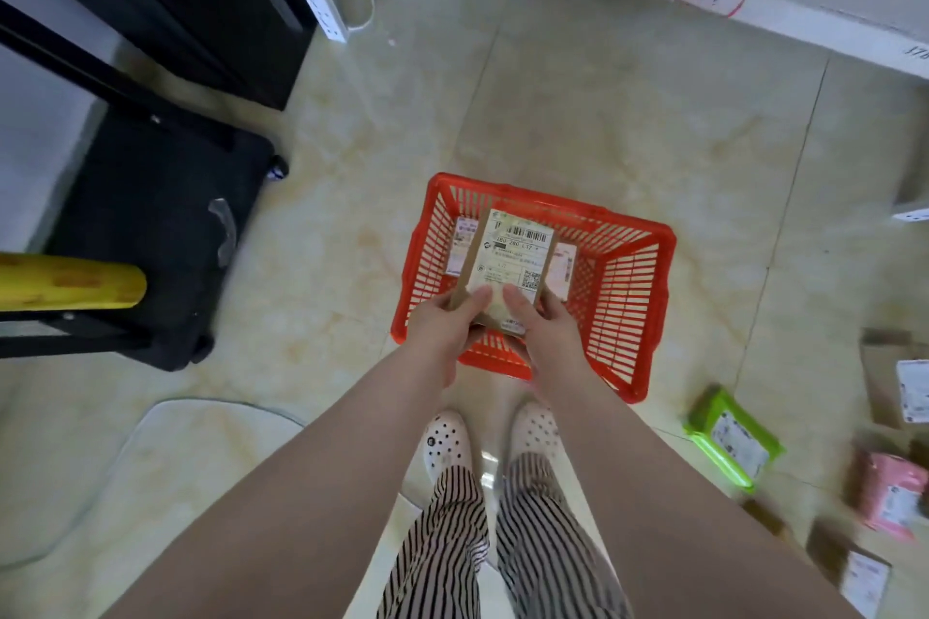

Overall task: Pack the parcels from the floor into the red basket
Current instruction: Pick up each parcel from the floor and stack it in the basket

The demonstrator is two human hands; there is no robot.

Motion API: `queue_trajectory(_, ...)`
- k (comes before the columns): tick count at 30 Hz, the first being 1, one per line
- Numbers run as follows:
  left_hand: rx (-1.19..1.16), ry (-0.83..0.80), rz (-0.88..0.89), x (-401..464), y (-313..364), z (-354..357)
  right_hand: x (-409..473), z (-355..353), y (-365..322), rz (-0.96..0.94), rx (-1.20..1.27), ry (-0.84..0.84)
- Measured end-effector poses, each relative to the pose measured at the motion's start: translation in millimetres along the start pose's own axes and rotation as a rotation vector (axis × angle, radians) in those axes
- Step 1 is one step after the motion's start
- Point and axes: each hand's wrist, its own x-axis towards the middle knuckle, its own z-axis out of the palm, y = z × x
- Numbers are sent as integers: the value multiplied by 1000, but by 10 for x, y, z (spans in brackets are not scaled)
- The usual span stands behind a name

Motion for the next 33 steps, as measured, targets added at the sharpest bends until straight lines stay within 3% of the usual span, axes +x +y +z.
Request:
queue_trajectory(9,-56,-1,-74,487,259,-67,539,298,-109,69,-118,1)
queue_trajectory(14,-54,-3,-80,1147,215,-84,1133,382,27,99,-133,39)
queue_trajectory(19,63,96,-111,1910,-70,-79,1856,372,411,138,-210,110)
queue_trajectory(23,244,98,-136,2493,-229,-98,2413,393,696,131,-243,119)
queue_trajectory(33,196,92,-89,3070,-546,-171,2838,356,1063,-1,-314,168)
